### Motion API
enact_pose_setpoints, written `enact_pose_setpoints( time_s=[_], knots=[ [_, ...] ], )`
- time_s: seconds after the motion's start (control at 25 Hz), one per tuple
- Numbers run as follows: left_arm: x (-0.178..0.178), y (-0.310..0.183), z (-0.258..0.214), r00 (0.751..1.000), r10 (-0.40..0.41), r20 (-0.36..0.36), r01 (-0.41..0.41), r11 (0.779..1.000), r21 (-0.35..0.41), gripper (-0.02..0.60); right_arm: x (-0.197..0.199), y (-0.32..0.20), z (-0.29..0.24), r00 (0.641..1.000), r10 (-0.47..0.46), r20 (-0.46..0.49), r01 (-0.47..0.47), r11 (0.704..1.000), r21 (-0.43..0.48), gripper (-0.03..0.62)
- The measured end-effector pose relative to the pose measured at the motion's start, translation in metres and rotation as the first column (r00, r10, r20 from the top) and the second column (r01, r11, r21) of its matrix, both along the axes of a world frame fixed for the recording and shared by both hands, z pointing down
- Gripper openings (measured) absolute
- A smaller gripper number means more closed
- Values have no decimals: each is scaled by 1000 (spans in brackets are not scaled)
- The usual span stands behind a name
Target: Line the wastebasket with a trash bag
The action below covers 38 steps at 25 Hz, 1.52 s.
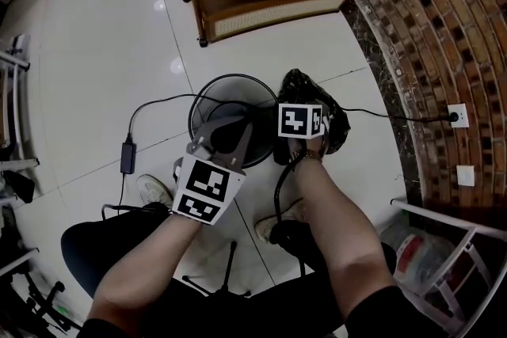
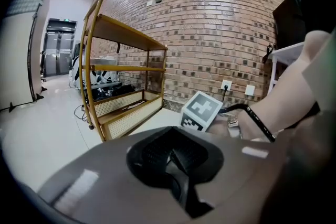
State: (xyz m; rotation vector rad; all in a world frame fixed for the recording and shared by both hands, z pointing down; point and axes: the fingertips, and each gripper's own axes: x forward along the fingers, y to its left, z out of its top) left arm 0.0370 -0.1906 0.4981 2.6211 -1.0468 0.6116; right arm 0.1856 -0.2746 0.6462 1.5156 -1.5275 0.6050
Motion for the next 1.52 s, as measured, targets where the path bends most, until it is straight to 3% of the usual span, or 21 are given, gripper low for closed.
enact_pose_setpoints(
  time_s=[0.2, 0.4, 0.6, 1.24, 1.52],
  knots=[
    [-1, -5, 8, 1000, -4, 19, 4, 1000, -8, 2, 7, 6, 13, 1000, 14, -24, -16, 998, -69, 283],
    [2, -8, 8, 1000, -2, 18, 2, 1000, -3, 2, 24, 5, 12, 995, 42, -89, -46, 998, -47, 112],
    [3, -9, 8, 1000, -4, 13, 4, 1000, 0, 2, 38, 9, -1, 992, 87, -88, -89, 996, -11, 10],
    [7, 6, -22, 1000, -7, -5, 7, 999, 32, 2, 85, 30, -109, 986, 134, -100, -120, 984, 133, 2],
    [11, 18, -34, 1000, 12, -28, -12, 1000, 9, 2, 94, 36, -167, 985, 139, -105, -115, 972, 207, 2]
  ],
)
